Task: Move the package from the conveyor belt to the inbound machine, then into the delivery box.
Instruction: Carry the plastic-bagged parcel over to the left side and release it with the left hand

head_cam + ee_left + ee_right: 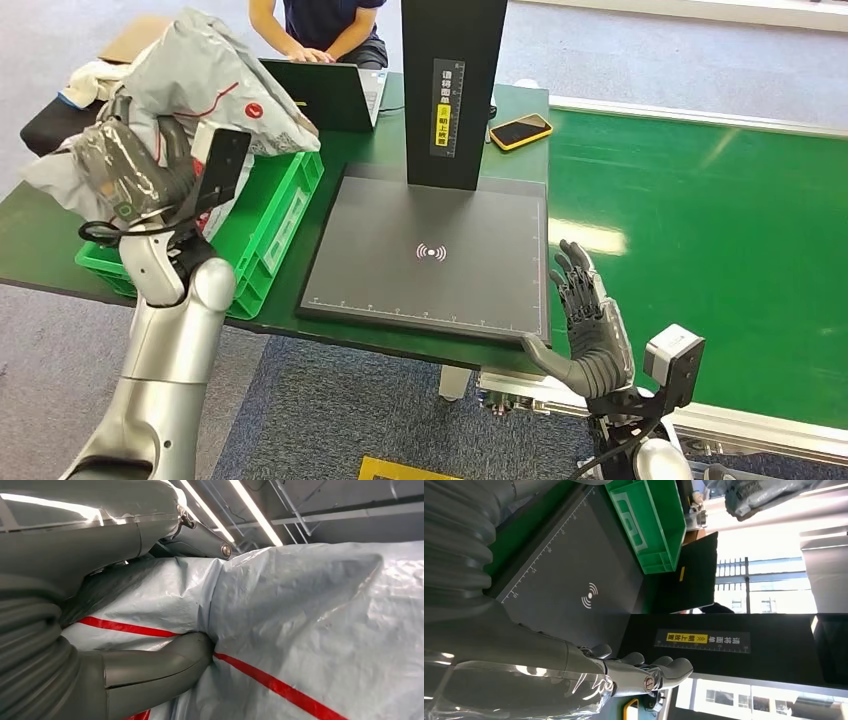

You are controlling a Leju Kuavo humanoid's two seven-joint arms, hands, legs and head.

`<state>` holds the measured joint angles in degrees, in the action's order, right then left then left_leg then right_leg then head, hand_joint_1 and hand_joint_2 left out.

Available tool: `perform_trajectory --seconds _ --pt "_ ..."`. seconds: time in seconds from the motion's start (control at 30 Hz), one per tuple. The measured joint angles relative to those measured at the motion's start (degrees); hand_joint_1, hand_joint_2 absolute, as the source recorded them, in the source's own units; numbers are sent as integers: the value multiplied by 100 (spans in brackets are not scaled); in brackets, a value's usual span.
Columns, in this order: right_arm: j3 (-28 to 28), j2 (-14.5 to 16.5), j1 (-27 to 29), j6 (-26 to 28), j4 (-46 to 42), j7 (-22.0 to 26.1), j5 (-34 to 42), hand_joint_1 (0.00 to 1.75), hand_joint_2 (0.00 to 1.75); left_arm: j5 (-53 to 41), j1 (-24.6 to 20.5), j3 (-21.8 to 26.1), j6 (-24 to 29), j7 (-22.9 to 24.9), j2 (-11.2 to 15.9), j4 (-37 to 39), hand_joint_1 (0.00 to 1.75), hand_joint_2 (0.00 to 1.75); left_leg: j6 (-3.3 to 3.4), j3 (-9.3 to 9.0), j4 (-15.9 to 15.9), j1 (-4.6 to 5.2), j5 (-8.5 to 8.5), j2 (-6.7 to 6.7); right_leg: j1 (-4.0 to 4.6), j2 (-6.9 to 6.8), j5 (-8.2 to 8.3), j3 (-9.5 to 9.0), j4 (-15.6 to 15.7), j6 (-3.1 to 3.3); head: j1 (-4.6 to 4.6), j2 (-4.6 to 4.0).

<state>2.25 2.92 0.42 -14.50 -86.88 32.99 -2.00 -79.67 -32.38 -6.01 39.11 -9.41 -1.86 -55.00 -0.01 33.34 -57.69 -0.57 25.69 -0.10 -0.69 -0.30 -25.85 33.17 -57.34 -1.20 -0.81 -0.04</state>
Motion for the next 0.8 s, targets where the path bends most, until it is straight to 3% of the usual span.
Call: perform_trajectory --seconds 0.23,0.53,0.7,0.73,0.8 --pt "-15 -2 13 -5 0 -4 -3 0 175 -721 -1004 -18 -767 1060 58 1658 175 175 0 1 -1 0 0 1 0 3 1 3 0 1 0 0" --pt "-28 -2 15 43 -54 -85 -62 0 175 -965 -1700 -27 -2015 2618 183 2952 175 175 -1 8 0 0 1 4 1 6 0 11 -1 1 0 0" --pt "-43 -2 34 93 -133 -133 -101 0 175 -975 -1876 -37 -2170 2739 337 3242 175 175 -1 9 0 0 1 4 1 6 0 12 -1 1 0 0" --pt "-44 -2 39 99 -151 -143 -108 0 175 -977 -1896 -37 -2179 2743 362 3278 167 175 -1 9 0 0 1 4 0 6 0 12 -1 1 0 0" --pt "-44 -2 48 98 -179 -157 -114 0 175 -982 -1919 -37 -2232 2749 405 3341 80 175 -1 9 0 0 1 4 0 6 0 12 -1 1 0 0"
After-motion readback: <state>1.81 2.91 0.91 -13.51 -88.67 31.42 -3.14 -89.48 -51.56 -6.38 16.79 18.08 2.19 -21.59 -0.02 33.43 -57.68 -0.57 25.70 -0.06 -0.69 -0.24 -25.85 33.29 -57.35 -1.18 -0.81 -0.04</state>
